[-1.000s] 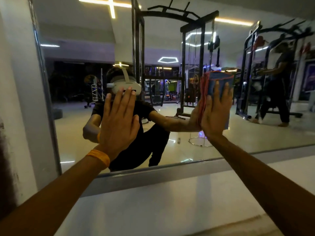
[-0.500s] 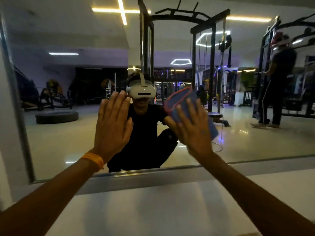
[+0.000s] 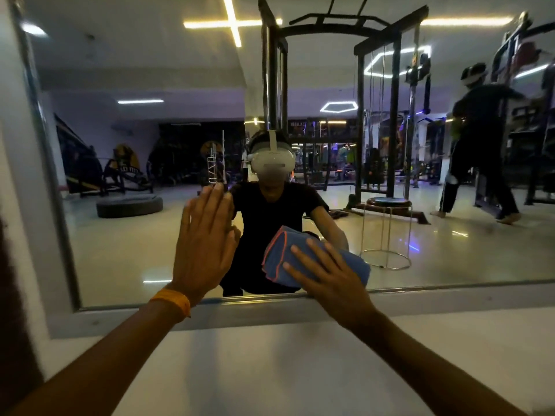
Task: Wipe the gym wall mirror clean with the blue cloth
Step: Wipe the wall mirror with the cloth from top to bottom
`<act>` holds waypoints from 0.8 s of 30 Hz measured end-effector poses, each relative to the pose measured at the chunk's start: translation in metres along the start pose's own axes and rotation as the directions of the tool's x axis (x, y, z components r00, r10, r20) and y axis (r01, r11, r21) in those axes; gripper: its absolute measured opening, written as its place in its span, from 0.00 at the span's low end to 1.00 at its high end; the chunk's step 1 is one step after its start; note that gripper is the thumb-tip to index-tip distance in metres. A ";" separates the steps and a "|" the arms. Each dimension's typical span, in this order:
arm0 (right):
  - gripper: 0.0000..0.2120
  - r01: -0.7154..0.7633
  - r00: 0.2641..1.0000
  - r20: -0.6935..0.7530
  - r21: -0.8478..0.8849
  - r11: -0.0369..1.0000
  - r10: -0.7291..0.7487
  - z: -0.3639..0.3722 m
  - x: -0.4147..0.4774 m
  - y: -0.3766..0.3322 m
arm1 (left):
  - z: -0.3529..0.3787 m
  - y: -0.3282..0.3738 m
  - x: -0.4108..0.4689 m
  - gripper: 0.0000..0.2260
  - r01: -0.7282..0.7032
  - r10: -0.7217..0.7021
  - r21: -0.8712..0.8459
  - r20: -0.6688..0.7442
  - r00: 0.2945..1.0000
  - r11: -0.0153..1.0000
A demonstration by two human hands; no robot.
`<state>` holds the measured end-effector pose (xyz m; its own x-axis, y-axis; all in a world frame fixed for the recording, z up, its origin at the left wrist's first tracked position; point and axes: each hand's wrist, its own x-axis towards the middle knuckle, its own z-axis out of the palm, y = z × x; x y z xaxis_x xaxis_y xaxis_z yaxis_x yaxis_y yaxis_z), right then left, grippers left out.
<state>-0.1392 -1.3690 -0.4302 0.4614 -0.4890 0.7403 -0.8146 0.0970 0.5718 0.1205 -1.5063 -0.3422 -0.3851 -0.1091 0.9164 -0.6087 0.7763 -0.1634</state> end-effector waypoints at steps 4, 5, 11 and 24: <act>0.42 -0.069 0.995 -0.068 -0.033 0.997 0.066 -0.027 0.013 0.061 | 0.008 0.012 -0.009 0.29 -0.002 0.002 -0.042 -0.001 1.000 0.999; 0.41 -0.186 0.977 -0.104 -0.013 0.982 0.184 -0.033 0.018 0.073 | 0.011 0.012 -0.010 0.29 -0.006 0.006 -0.044 0.003 1.000 0.999; 0.41 -0.144 0.985 -0.086 0.049 0.988 0.148 -0.002 0.019 -0.021 | 0.014 0.003 -0.011 0.28 -0.044 0.044 -0.006 0.018 0.999 0.999; 0.28 -0.352 0.910 -0.183 0.133 0.927 0.372 -0.026 0.126 0.032 | -0.005 -0.023 0.070 0.31 0.097 -0.106 -0.106 -0.082 0.991 0.990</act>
<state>-0.0975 -1.4047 -0.3092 0.1813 -0.2503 0.9510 -0.9638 0.1469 0.2224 0.1112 -1.5290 -0.2722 -0.2598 -0.1394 0.9556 -0.5666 0.8233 -0.0339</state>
